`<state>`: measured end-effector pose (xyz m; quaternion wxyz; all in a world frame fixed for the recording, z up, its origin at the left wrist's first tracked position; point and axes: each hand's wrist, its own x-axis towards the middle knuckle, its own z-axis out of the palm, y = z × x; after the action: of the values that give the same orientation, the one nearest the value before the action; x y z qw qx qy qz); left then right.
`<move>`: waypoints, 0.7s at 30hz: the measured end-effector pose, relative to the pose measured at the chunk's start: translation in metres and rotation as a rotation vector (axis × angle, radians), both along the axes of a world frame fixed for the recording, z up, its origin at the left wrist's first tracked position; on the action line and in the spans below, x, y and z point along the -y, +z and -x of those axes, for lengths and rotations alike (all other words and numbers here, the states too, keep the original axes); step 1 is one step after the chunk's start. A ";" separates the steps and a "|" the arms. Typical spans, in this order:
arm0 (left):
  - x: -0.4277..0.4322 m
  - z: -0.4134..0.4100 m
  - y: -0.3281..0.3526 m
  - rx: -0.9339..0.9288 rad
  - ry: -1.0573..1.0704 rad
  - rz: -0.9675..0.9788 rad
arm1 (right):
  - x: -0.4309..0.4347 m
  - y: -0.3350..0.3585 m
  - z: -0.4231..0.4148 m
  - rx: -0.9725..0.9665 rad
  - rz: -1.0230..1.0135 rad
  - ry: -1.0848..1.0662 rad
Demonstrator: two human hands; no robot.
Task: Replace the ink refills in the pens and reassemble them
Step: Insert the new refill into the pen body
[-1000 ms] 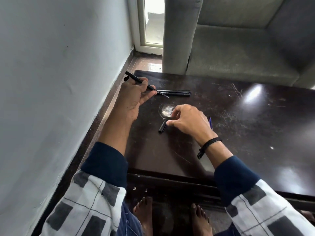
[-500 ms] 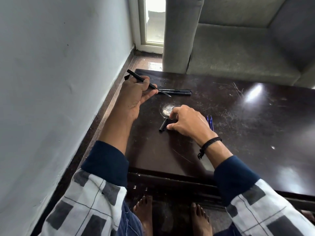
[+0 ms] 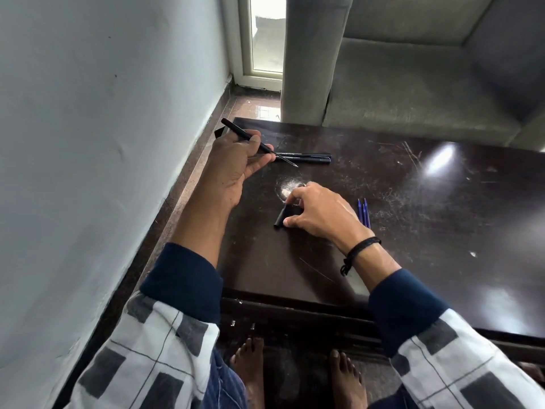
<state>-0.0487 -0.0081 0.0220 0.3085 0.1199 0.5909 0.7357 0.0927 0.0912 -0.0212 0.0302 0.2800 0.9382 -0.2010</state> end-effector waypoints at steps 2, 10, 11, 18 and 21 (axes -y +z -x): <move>0.000 0.000 0.000 -0.002 0.000 0.002 | -0.001 0.000 0.000 -0.006 0.002 -0.001; 0.001 0.000 0.000 -0.015 -0.011 0.011 | 0.003 0.003 0.000 0.043 0.026 0.113; 0.001 -0.001 0.000 -0.017 -0.012 0.012 | 0.003 0.002 0.000 0.041 0.022 0.115; 0.000 0.000 0.000 -0.021 -0.016 0.019 | -0.002 -0.001 0.001 0.015 0.002 0.105; 0.001 0.001 -0.001 -0.025 -0.015 0.026 | -0.003 0.000 0.001 0.019 0.007 0.102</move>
<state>-0.0494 -0.0089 0.0214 0.3080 0.1294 0.6035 0.7240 0.0922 0.0941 -0.0214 0.0501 0.2334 0.9503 -0.1999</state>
